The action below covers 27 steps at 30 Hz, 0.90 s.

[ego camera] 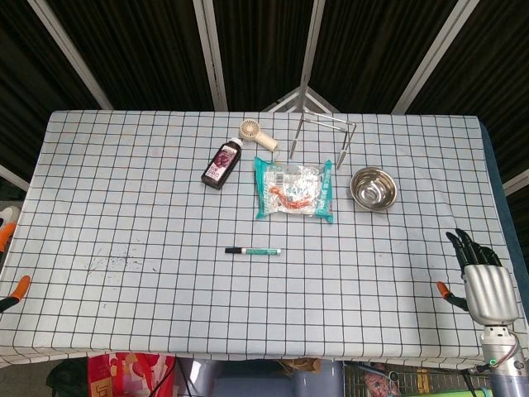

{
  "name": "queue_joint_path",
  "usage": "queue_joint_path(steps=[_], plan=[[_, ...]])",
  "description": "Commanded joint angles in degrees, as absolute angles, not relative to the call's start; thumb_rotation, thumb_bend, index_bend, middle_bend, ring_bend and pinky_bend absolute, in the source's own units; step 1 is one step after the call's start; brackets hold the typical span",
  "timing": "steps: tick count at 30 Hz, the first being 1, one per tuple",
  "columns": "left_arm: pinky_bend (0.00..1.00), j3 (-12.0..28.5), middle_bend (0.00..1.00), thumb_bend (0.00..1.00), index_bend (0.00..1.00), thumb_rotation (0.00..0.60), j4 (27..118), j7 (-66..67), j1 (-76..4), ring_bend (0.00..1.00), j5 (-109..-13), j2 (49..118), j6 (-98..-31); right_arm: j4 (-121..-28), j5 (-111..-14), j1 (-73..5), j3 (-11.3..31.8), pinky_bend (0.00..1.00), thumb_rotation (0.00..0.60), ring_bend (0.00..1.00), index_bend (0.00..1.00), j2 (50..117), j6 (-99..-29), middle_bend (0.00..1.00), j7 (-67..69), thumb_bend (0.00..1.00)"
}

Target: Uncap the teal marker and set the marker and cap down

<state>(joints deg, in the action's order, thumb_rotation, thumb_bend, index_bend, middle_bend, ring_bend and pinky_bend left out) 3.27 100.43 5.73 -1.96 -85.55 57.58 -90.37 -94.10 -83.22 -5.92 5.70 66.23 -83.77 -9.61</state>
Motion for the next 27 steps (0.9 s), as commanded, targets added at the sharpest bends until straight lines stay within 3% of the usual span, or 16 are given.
queue_joint_path(steps=[1, 27], plan=[[0.00, 3.29, 0.00, 0.44, 0.07, 0.600, 99.23, 5.53, -1.96, 0.00, -85.05, 58.21, -90.05, -94.38, -83.34, -5.99, 5.65, 0.23, 0.600, 0.21, 0.14, 66.23, -83.84, 0.11, -10.22, 0.24], [0.00, 2.69, 0.00, 0.44, 0.08, 0.600, 99.95, 3.58, -0.70, 0.00, -87.56, 57.57, -92.21, -99.64, -82.27, -8.17, 7.16, 0.23, 0.600, 0.20, 0.15, 66.57, -82.54, 0.11, -13.10, 0.24]])
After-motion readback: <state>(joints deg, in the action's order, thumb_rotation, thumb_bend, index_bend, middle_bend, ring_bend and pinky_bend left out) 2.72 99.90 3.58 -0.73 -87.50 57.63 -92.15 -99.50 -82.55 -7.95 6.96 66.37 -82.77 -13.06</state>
